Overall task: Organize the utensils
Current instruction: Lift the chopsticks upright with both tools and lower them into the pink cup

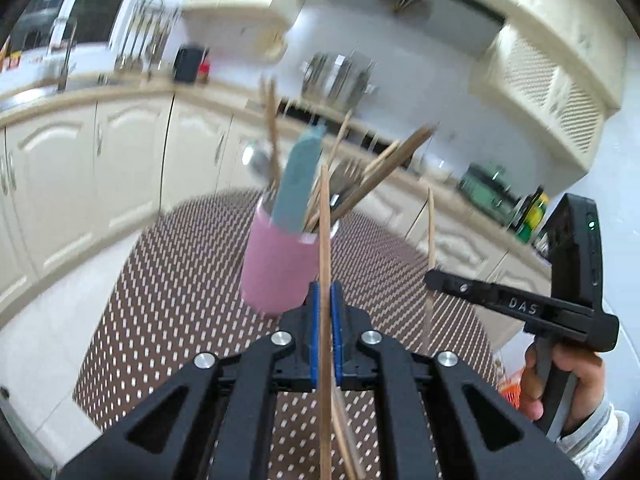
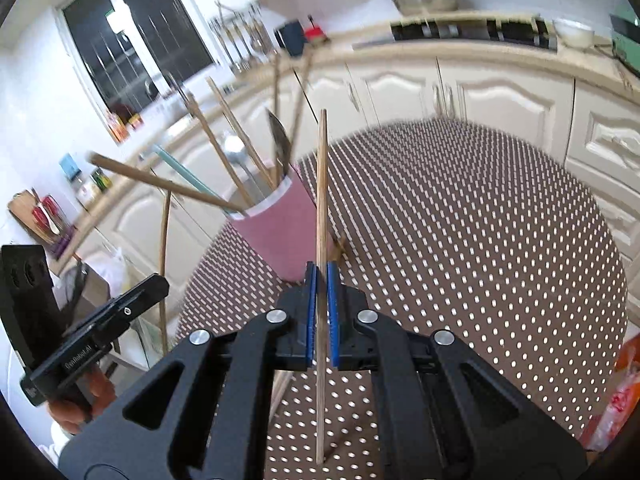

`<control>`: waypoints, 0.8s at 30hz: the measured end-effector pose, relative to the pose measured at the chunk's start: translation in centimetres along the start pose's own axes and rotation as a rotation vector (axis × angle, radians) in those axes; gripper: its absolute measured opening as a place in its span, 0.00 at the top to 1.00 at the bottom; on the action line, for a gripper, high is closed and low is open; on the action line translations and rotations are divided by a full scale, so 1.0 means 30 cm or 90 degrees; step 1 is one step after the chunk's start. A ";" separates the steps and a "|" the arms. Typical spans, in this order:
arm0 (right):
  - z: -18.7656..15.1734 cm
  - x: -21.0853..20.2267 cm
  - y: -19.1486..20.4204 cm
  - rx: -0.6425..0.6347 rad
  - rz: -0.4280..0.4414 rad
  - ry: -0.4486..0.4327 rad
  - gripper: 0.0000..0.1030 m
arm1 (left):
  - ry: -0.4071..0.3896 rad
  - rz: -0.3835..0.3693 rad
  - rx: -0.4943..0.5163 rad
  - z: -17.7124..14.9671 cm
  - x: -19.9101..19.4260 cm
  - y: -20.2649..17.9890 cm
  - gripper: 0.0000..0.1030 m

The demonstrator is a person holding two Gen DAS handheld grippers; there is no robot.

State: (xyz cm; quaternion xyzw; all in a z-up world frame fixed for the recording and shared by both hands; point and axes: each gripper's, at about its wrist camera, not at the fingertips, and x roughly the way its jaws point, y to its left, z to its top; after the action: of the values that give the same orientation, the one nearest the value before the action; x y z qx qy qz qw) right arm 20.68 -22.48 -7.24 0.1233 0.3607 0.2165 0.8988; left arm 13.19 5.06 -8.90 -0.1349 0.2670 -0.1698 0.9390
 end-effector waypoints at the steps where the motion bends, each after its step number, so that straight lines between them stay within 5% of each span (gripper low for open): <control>1: -0.009 -0.040 -0.002 -0.004 0.004 -0.012 0.94 | -0.023 -0.008 0.007 0.006 -0.017 -0.015 0.95; 11: 0.003 -0.183 0.055 -0.030 0.035 -0.077 0.94 | -0.140 0.016 0.080 0.061 -0.047 -0.119 0.95; 24: 0.023 -0.289 0.126 -0.023 0.030 -0.182 0.94 | -0.210 0.046 0.135 0.134 -0.068 -0.203 0.95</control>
State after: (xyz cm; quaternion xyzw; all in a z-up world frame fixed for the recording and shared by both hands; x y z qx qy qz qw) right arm 14.43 -23.36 -0.15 0.1453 0.2223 0.2243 0.9376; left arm 12.27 0.99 -2.57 -0.0514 0.0948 -0.1391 0.9844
